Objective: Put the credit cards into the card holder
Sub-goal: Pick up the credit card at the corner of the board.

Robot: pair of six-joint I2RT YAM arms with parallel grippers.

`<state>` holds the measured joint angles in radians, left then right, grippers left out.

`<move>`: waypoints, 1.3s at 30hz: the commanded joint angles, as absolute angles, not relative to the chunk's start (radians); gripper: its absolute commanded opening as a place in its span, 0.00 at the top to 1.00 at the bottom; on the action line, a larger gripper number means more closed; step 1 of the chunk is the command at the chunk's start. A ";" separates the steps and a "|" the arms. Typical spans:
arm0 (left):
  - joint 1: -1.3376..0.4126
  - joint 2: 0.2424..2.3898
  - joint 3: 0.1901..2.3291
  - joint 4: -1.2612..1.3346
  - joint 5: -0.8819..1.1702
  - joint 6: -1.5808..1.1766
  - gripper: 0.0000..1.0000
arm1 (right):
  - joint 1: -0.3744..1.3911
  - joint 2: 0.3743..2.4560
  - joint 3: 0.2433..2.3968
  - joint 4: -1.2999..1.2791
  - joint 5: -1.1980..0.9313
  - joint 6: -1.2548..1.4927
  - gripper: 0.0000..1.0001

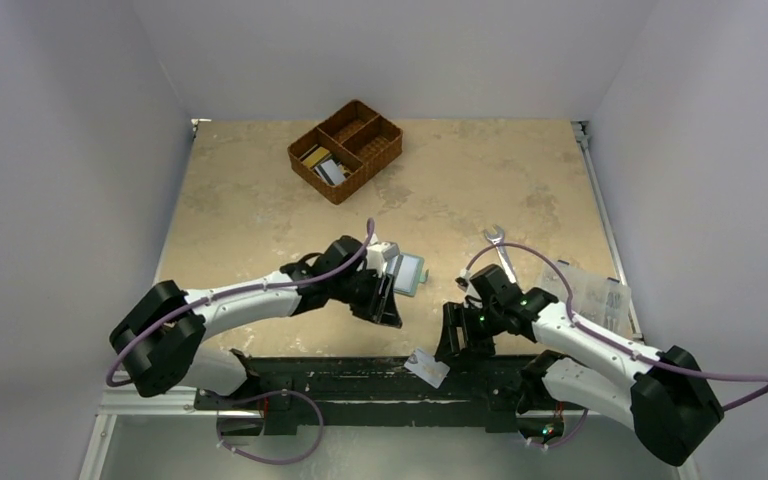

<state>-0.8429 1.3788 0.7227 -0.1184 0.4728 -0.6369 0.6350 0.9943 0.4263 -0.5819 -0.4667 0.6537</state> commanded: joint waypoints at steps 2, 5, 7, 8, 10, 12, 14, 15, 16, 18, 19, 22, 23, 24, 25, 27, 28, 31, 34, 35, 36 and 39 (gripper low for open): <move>-0.911 1.403 0.655 0.130 0.560 -0.715 0.64 | 0.644 1.013 0.383 -0.461 -0.517 0.717 0.32; -0.970 1.473 0.651 0.207 0.595 -0.737 0.66 | 0.646 1.024 0.381 -0.455 -0.503 0.710 0.33; -0.997 1.530 0.644 0.272 0.636 -0.756 0.68 | 0.645 1.030 0.369 -0.436 -0.500 0.711 0.33; -1.003 1.560 0.645 0.291 0.653 -0.764 0.69 | 0.646 1.036 0.361 -0.423 -0.503 0.712 0.33; -1.011 1.608 0.651 0.307 0.667 -0.771 0.71 | 0.647 1.047 0.348 -0.403 -0.505 0.715 0.34; -1.012 1.642 0.653 0.308 0.665 -0.772 0.74 | 0.647 1.048 0.339 -0.391 -0.503 0.721 0.35; -1.012 1.668 0.654 0.309 0.668 -0.772 0.76 | 0.647 1.045 0.330 -0.381 -0.510 0.728 0.37; -1.012 1.674 0.652 0.311 0.669 -0.772 0.77 | 0.647 1.045 0.324 -0.377 -0.513 0.729 0.37; -1.012 1.679 0.647 0.314 0.666 -0.771 0.77 | 0.648 1.045 0.319 -0.371 -0.523 0.731 0.38; -1.012 1.689 0.642 0.314 0.661 -0.769 0.77 | 0.650 1.047 0.306 -0.353 -0.535 0.738 0.40; -1.012 1.698 0.641 0.309 0.657 -0.768 0.77 | 0.652 1.050 0.301 -0.342 -0.540 0.740 0.41; -1.015 1.719 0.634 0.310 0.658 -0.770 0.78 | 0.653 1.068 0.289 -0.312 -0.555 0.743 0.43; -1.014 1.722 0.627 0.314 0.656 -0.773 0.78 | 0.653 1.075 0.285 -0.298 -0.564 0.746 0.44; -1.014 1.724 0.625 0.314 0.653 -0.775 0.78 | 0.654 1.082 0.282 -0.284 -0.572 0.751 0.45; -1.015 1.726 0.622 0.311 0.651 -0.775 0.79 | 0.655 1.087 0.278 -0.271 -0.581 0.756 0.47; -1.015 1.731 0.621 0.305 0.646 -0.775 0.79 | 0.654 1.093 0.275 -0.249 -0.592 0.766 0.51; -1.015 1.735 0.619 0.301 0.644 -0.775 0.80 | 0.655 1.094 0.275 -0.243 -0.596 0.771 0.54; -1.015 1.754 0.613 0.296 0.643 -0.775 0.81 | 0.655 1.087 0.267 -0.208 -0.615 0.797 0.64; -1.015 1.764 0.609 0.296 0.643 -0.775 0.82 | 0.655 1.084 0.245 -0.149 -0.654 0.837 0.77; -1.015 1.761 0.611 0.293 0.644 -0.773 0.82 | 0.655 1.085 0.242 -0.141 -0.660 0.845 0.83; -1.015 1.753 0.614 0.286 0.642 -0.769 0.82 | 0.655 1.083 0.243 -0.142 -0.661 0.848 0.89; -1.003 1.697 0.644 0.224 0.620 -0.738 0.74 | 0.655 1.054 0.272 -0.191 -0.638 0.832 1.00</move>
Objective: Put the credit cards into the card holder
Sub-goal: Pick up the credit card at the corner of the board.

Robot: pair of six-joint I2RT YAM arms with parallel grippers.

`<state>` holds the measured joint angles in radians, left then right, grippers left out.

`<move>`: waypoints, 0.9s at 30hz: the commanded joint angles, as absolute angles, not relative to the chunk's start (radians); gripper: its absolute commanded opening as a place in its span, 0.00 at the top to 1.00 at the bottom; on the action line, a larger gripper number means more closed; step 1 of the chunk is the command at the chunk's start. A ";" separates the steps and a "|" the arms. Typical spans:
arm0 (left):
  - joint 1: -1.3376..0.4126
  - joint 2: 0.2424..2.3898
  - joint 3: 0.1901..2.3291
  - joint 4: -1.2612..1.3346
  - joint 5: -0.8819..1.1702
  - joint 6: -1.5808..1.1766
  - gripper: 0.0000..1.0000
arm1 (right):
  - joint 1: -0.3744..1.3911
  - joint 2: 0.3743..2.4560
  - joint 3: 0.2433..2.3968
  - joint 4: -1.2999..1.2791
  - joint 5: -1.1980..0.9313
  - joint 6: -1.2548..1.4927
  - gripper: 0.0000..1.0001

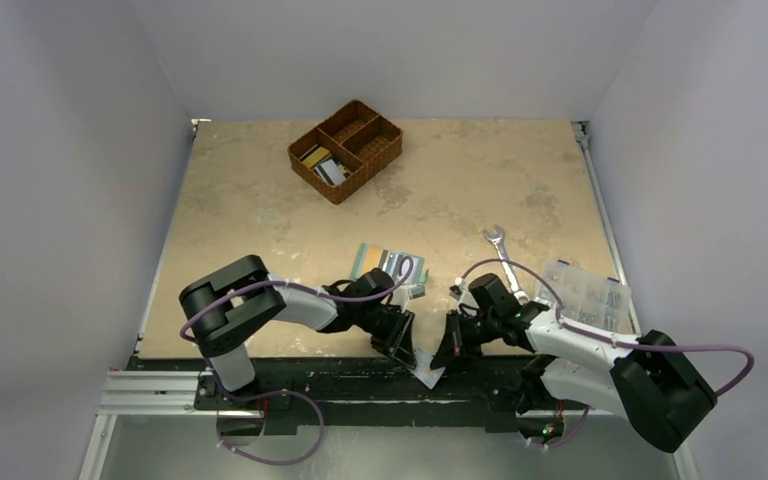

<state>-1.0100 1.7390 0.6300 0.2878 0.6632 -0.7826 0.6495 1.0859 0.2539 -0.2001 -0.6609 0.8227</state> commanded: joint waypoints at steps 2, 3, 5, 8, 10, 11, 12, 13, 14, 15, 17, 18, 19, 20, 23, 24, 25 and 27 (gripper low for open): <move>-0.954 1.618 0.660 0.181 0.614 -0.722 0.60 | 0.655 1.008 0.317 -0.236 -0.622 0.806 1.00; -0.915 1.572 0.663 0.169 0.620 -0.719 0.54 | 0.654 0.989 0.339 -0.250 -0.611 0.806 1.00; -0.827 1.476 0.675 0.133 0.630 -0.717 0.46 | 0.651 0.960 0.379 -0.241 -0.566 0.812 1.00; -0.734 1.379 0.738 0.059 0.623 -0.700 0.38 | 0.637 0.992 0.419 -0.142 -0.582 0.823 1.00; -0.702 1.354 0.794 0.007 0.605 -0.695 0.38 | 0.625 1.047 0.457 -0.077 -0.635 0.812 1.00; -0.691 1.346 0.813 -0.026 0.588 -0.699 0.37 | 0.622 1.070 0.476 -0.053 -0.646 0.808 1.00; -0.675 1.337 0.828 -0.044 0.573 -0.702 0.37 | 0.619 1.090 0.491 -0.024 -0.651 0.812 1.00; -0.652 1.325 0.835 -0.058 0.552 -0.712 0.36 | 0.609 1.107 0.501 0.011 -0.657 0.817 1.00; -0.633 1.308 0.833 -0.060 0.525 -0.728 0.34 | 0.586 1.120 0.505 0.057 -0.672 0.830 1.00; -0.613 1.294 0.828 -0.054 0.493 -0.748 0.33 | 0.547 1.132 0.505 0.107 -0.705 0.853 1.00; -0.574 1.272 0.811 -0.036 0.463 -0.788 0.30 | 0.486 1.140 0.486 0.234 -0.727 0.927 1.00; -0.558 1.266 0.802 -0.024 0.458 -0.813 0.29 | 0.463 1.142 0.476 0.299 -0.718 0.964 1.00; -0.550 1.262 0.786 0.015 0.462 -0.837 0.28 | 0.451 1.148 0.471 0.377 -0.707 1.000 1.00; -0.548 1.265 0.771 0.054 0.467 -0.858 0.28 | 0.442 1.161 0.481 0.388 -0.692 1.005 1.00; -0.547 1.308 0.728 0.168 0.528 -0.923 0.32 | 0.435 1.198 0.506 0.442 -0.679 1.007 1.00; -0.548 1.324 0.711 0.209 0.548 -0.943 0.33 | 0.434 1.201 0.493 0.501 -0.672 1.041 1.00; -0.548 1.334 0.693 0.271 0.564 -0.962 0.33 | 0.433 1.201 0.474 0.560 -0.657 1.077 1.00; -0.548 1.340 0.649 0.384 0.591 -1.007 0.33 | 0.429 1.202 0.446 0.644 -0.634 1.125 1.00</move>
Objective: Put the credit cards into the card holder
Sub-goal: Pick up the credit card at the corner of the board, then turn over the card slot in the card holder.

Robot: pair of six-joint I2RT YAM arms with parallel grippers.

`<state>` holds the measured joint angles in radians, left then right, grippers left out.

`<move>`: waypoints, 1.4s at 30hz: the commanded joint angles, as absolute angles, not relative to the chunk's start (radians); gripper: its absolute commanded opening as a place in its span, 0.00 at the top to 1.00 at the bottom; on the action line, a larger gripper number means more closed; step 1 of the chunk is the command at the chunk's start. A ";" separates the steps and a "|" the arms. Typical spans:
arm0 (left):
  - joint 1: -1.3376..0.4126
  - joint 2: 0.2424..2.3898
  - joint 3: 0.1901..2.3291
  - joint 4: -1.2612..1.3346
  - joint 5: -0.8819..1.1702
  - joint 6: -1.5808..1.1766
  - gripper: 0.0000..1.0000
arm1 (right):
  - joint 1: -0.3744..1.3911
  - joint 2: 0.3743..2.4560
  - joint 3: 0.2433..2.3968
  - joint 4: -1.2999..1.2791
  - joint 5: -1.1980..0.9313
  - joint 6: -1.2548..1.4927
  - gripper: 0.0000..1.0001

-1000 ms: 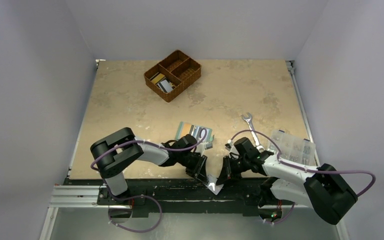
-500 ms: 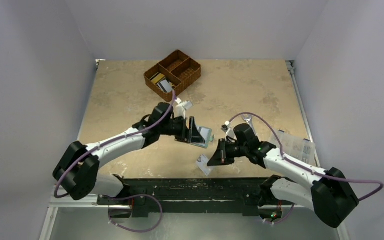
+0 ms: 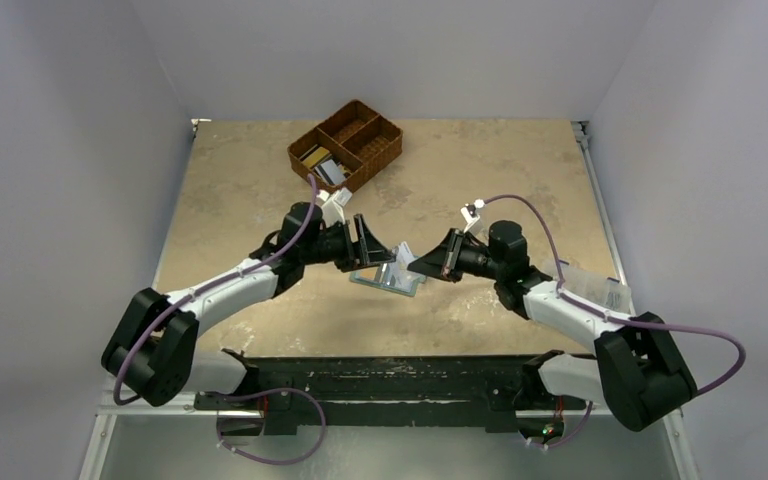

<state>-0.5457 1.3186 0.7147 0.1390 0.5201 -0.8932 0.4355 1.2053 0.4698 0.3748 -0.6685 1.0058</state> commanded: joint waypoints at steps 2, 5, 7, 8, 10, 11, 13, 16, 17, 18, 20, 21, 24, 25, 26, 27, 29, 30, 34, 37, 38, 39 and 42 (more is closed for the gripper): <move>-0.548 1.343 0.620 0.457 0.598 -1.042 0.33 | 0.429 1.206 0.436 0.689 -0.621 1.147 1.00; -0.547 1.365 0.622 0.437 0.595 -1.013 0.32 | 0.430 1.186 0.436 0.655 -0.544 1.128 1.00; -0.551 1.386 0.655 0.330 0.561 -0.933 0.33 | 0.429 1.196 0.509 0.407 -0.486 0.999 1.00; -0.552 1.400 0.676 0.278 0.539 -0.895 0.34 | 0.429 1.207 0.541 0.320 -0.480 0.943 1.00; -0.551 1.438 0.718 0.201 0.514 -0.834 0.39 | 0.428 1.209 0.560 0.216 -0.463 0.876 1.00; -0.552 1.457 0.736 0.182 0.513 -0.813 0.44 | 0.429 1.207 0.565 0.160 -0.452 0.854 1.00; -0.558 1.501 0.762 0.173 0.511 -0.793 0.49 | 0.429 1.211 0.577 0.061 -0.434 0.793 1.00; -0.585 1.578 0.821 0.151 0.497 -0.756 0.51 | 0.428 1.217 0.587 -0.041 -0.419 0.720 1.00; -0.600 1.605 0.840 0.139 0.488 -0.742 0.51 | 0.428 1.224 0.588 -0.059 -0.419 0.706 1.00; -0.613 1.630 0.861 0.125 0.480 -0.729 0.52 | 0.427 1.236 0.587 -0.070 -0.428 0.694 1.00; -0.632 1.669 0.895 0.102 0.454 -0.710 0.53 | 0.426 1.264 0.599 -0.107 -0.440 0.648 1.00; -0.637 1.679 0.909 0.092 0.445 -0.701 0.54 | 0.427 1.268 0.592 -0.097 -0.453 0.642 1.00; -0.634 1.681 0.925 0.077 0.433 -0.690 0.52 | 0.427 1.242 0.579 -0.041 -0.482 0.662 1.00; -0.628 1.677 0.923 0.083 0.446 -0.694 0.49 | 0.426 1.231 0.575 -0.022 -0.481 0.676 1.00; -0.622 1.670 0.915 0.100 0.463 -0.713 0.46 | 0.426 1.223 0.571 -0.008 -0.476 0.692 1.00; -0.611 1.662 0.896 0.144 0.496 -0.744 0.43 | 0.425 1.220 0.568 0.022 -0.476 0.713 1.00; -0.590 1.648 0.848 0.236 0.564 -0.800 0.40 | 0.425 1.230 0.555 0.097 -0.501 0.760 1.00; -0.582 1.645 0.837 0.250 0.581 -0.813 0.40 | 0.426 1.241 0.549 0.126 -0.516 0.782 1.00; -0.573 1.626 0.813 0.243 0.587 -0.822 0.39 | 0.425 1.276 0.536 0.191 -0.524 0.845 1.00; -0.574 1.623 0.814 0.220 0.559 -0.795 0.44 | 0.425 1.292 0.542 0.145 -0.492 0.821 1.00; -0.573 1.635 0.823 0.215 0.561 -0.783 0.49 | 0.425 1.291 0.536 0.139 -0.483 0.815 1.00; -0.574 1.652 0.828 0.218 0.570 -0.776 0.52 | 0.426 1.288 0.535 0.126 -0.471 0.808 1.00; -0.573 1.695 0.837 0.234 0.587 -0.772 0.59 | 0.425 1.278 0.539 0.069 -0.429 0.771 1.00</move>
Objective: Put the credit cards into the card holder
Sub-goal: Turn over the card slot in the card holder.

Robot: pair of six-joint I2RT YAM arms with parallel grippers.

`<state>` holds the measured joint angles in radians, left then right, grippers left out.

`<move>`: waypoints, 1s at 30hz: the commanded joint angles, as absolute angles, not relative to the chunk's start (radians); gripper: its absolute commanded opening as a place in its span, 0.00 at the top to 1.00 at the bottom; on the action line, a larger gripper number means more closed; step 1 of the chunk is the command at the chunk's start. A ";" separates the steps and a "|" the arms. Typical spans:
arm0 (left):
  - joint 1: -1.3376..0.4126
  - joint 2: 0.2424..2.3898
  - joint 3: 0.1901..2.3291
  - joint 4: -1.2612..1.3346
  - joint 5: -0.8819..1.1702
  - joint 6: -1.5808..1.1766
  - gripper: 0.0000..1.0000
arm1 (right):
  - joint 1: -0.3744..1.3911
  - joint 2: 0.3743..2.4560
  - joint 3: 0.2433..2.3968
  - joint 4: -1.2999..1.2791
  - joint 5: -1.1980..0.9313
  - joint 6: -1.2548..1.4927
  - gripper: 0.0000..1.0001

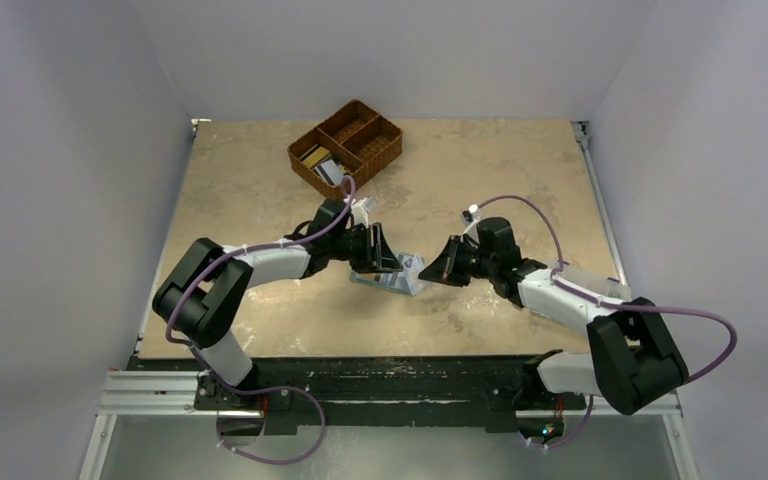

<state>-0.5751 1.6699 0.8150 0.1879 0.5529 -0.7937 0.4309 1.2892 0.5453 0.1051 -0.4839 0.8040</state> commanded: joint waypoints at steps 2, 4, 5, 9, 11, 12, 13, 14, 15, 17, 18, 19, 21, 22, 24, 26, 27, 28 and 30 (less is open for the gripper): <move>-0.574 1.706 0.845 0.217 0.572 -0.757 0.61 | 0.425 1.271 0.538 0.049 -0.419 0.757 1.00; -0.573 1.709 0.857 0.184 0.539 -0.725 0.60 | 0.425 1.271 0.538 0.034 -0.419 0.743 1.00; -0.572 1.710 0.864 0.173 0.533 -0.716 0.58 | 0.425 1.272 0.537 0.030 -0.421 0.738 1.00; -0.572 1.700 0.885 0.117 0.480 -0.675 0.54 | 0.424 1.283 0.535 0.027 -0.422 0.722 1.00; -0.574 1.706 0.897 0.097 0.470 -0.658 0.53 | 0.423 1.289 0.535 0.020 -0.415 0.715 1.00; -0.574 1.712 0.901 0.096 0.473 -0.653 0.53 | 0.423 1.293 0.533 0.018 -0.412 0.713 1.00; -0.574 1.720 0.901 0.100 0.478 -0.654 0.54 | 0.422 1.298 0.532 0.016 -0.409 0.711 1.00; -0.574 1.732 0.900 0.106 0.485 -0.656 0.56 | 0.422 1.301 0.531 0.015 -0.407 0.709 1.00; -0.573 1.739 0.898 0.115 0.495 -0.660 0.57 | 0.421 1.302 0.531 0.013 -0.406 0.708 1.00; -0.573 1.748 0.894 0.134 0.505 -0.667 0.59 | 0.420 1.300 0.533 0.003 -0.399 0.705 1.00; -0.574 1.752 0.893 0.137 0.507 -0.669 0.59 | 0.418 1.298 0.534 0.002 -0.393 0.703 1.00; -0.575 1.756 0.894 0.140 0.508 -0.669 0.59 | 0.419 1.292 0.535 0.002 -0.388 0.703 1.00; -0.575 1.764 0.896 0.143 0.510 -0.668 0.60 | 0.418 1.284 0.534 -0.027 -0.380 0.700 1.00; -0.574 1.769 0.898 0.140 0.510 -0.666 0.60 | 0.417 1.281 0.533 -0.031 -0.379 0.698 1.00; -0.575 1.777 0.898 0.140 0.506 -0.665 0.61 | 0.416 1.283 0.529 -0.030 -0.384 0.695 1.00; -0.574 1.779 0.895 0.138 0.496 -0.664 0.62 | 0.416 1.290 0.529 -0.036 -0.386 0.691 1.00; -0.575 1.779 0.892 0.136 0.490 -0.663 0.62 | 0.416 1.290 0.528 -0.037 -0.386 0.690 1.00; -0.574 1.781 0.892 0.134 0.487 -0.662 0.63 | 0.416 1.288 0.526 -0.035 -0.385 0.692 1.00; -0.573 1.786 0.890 0.126 0.476 -0.661 0.65 | 0.417 1.283 0.523 -0.039 -0.382 0.695 1.00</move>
<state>-0.5751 1.7744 0.8715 0.1104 0.4931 -0.6868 0.4194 1.2957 0.5335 -0.0303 -0.4080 0.7132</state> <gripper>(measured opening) 0.370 0.024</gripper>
